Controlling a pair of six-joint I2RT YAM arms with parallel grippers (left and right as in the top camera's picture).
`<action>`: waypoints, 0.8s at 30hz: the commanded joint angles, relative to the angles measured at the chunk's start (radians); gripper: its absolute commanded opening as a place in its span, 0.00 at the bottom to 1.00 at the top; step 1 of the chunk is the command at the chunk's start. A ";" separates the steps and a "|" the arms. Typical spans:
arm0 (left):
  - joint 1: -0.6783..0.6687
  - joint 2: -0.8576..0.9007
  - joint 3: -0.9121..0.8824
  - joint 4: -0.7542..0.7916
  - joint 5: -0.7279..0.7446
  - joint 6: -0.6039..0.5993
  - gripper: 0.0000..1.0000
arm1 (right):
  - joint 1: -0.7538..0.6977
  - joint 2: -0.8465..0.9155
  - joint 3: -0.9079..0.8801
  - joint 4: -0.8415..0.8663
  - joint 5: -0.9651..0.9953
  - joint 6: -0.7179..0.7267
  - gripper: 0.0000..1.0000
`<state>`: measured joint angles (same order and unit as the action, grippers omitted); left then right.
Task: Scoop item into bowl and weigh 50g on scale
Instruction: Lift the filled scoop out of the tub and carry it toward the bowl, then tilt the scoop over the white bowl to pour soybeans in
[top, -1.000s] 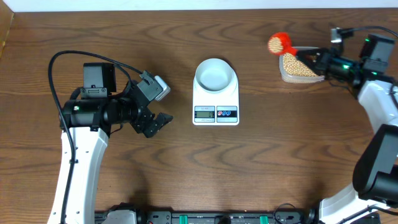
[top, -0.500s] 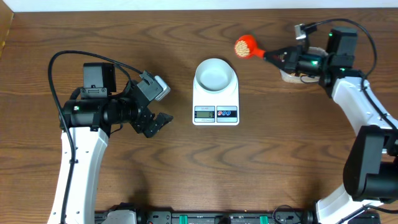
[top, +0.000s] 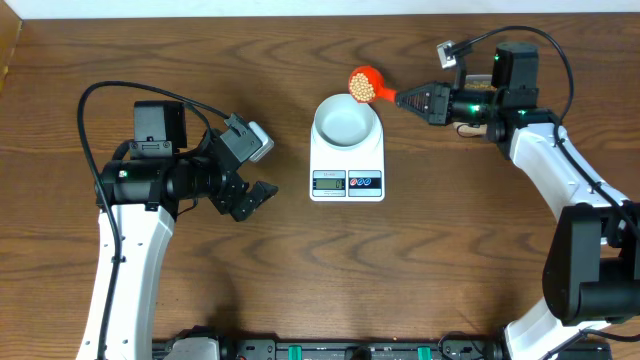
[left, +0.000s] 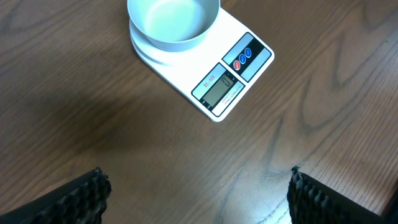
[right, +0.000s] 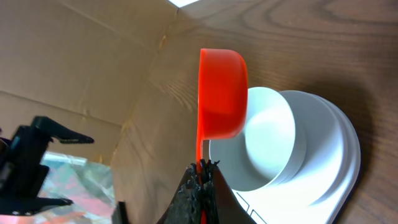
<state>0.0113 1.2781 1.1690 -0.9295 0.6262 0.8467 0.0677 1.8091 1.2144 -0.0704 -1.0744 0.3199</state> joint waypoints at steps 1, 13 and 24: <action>0.005 -0.006 0.023 0.000 0.010 0.016 0.93 | 0.015 0.010 0.001 -0.012 0.016 -0.087 0.01; 0.005 -0.006 0.023 0.000 0.010 0.016 0.93 | 0.058 0.010 0.001 -0.071 0.053 -0.311 0.01; 0.005 -0.006 0.023 0.000 0.010 0.016 0.93 | 0.091 0.010 0.001 -0.122 0.202 -0.493 0.01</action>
<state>0.0113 1.2781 1.1690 -0.9295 0.6262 0.8467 0.1436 1.8095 1.2144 -0.1917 -0.9157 -0.0650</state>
